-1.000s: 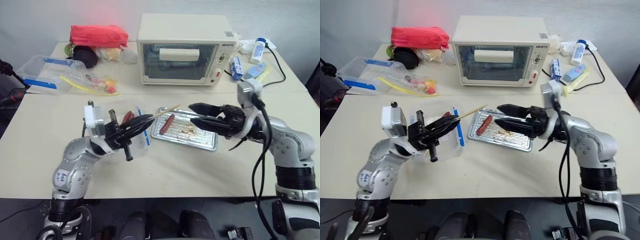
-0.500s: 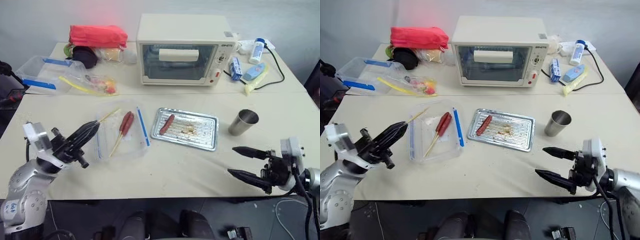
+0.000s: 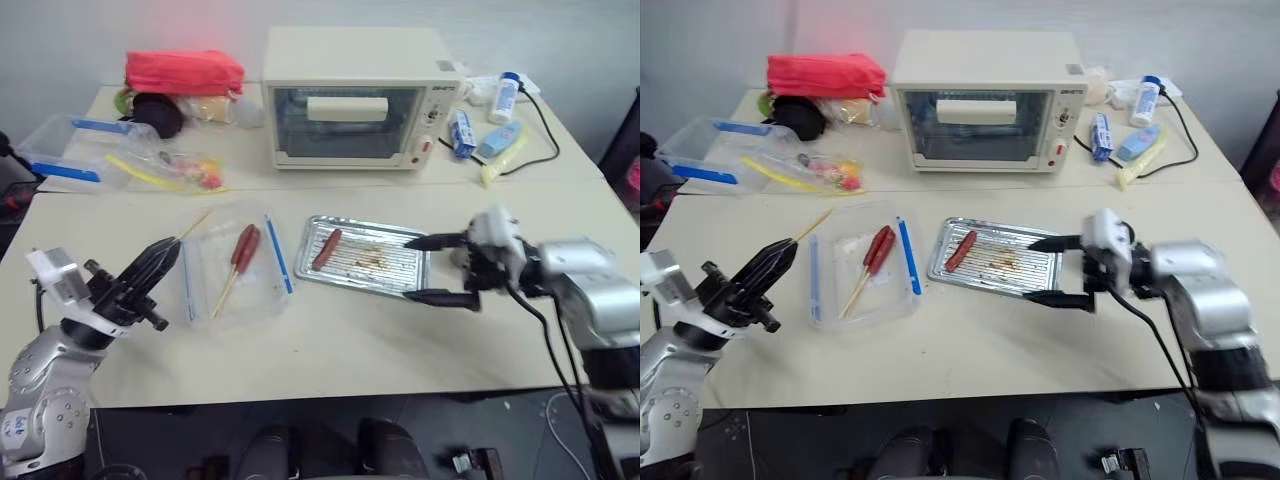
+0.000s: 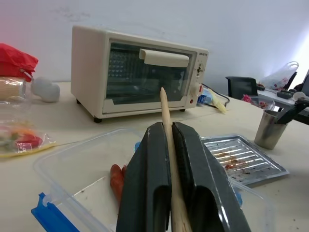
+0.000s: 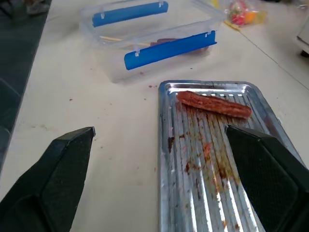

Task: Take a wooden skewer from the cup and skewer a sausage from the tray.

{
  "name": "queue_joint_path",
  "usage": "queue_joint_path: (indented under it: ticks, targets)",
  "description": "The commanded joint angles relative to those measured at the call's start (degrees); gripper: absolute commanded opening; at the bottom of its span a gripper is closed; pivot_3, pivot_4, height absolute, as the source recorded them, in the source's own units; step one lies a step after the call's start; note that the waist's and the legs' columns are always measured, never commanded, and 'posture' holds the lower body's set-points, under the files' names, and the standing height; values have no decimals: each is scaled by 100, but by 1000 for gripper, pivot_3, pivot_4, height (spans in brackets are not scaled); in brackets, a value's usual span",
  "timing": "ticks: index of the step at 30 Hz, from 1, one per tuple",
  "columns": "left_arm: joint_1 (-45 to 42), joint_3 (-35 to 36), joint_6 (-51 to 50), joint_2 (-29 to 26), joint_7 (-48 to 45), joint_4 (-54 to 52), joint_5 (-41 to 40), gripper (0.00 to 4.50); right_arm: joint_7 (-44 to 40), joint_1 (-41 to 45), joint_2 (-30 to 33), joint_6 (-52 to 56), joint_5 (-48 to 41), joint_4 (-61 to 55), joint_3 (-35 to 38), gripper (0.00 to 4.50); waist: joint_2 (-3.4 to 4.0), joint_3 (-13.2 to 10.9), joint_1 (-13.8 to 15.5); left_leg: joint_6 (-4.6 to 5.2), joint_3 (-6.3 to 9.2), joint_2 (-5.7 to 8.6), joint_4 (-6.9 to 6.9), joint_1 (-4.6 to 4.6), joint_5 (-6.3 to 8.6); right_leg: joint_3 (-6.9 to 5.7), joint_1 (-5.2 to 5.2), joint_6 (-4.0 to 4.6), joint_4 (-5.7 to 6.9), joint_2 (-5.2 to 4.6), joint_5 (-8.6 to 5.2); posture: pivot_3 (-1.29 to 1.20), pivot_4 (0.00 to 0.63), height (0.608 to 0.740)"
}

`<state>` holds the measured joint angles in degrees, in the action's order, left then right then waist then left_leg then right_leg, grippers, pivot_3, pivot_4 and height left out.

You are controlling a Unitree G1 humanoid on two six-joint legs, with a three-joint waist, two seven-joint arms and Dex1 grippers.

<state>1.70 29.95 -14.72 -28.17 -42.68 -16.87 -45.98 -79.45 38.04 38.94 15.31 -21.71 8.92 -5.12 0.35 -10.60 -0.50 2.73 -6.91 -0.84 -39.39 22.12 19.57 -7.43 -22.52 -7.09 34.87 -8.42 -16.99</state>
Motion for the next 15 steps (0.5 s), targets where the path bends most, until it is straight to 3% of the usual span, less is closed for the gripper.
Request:
queue_joint_path:
  ticks: [1, 8, 15]
  targets:
    - [-65, 24, 107, -1, 110, -99, 20, 0, -403, 1045, -529, -586, 594, 1072, -690, 4486, -1, 0, -48, 1, 0, 1, 0, 0, -1, -1, 0, 0, 2, -1, 0, 0, 150, 740]
    - [-39, -79, 185, 87, 271, -216, 94, 0, -314, 2795, -1630, -2276, 1892, 4054, -1486, 4486, -1, -1, -111, -2, 20, 6, 0, 6, -2, -21, 2, 0, 10, -3, 0, 0, 150, 740]
    - [63, -130, 237, 185, 423, -416, 103, 0, -59, 3494, -2301, -3517, 2634, 5717, -1578, 4486, -1, -1, -160, -3, 20, 2, 0, 6, -3, -19, 1, 0, 13, 0, 0, 0, 150, 740]
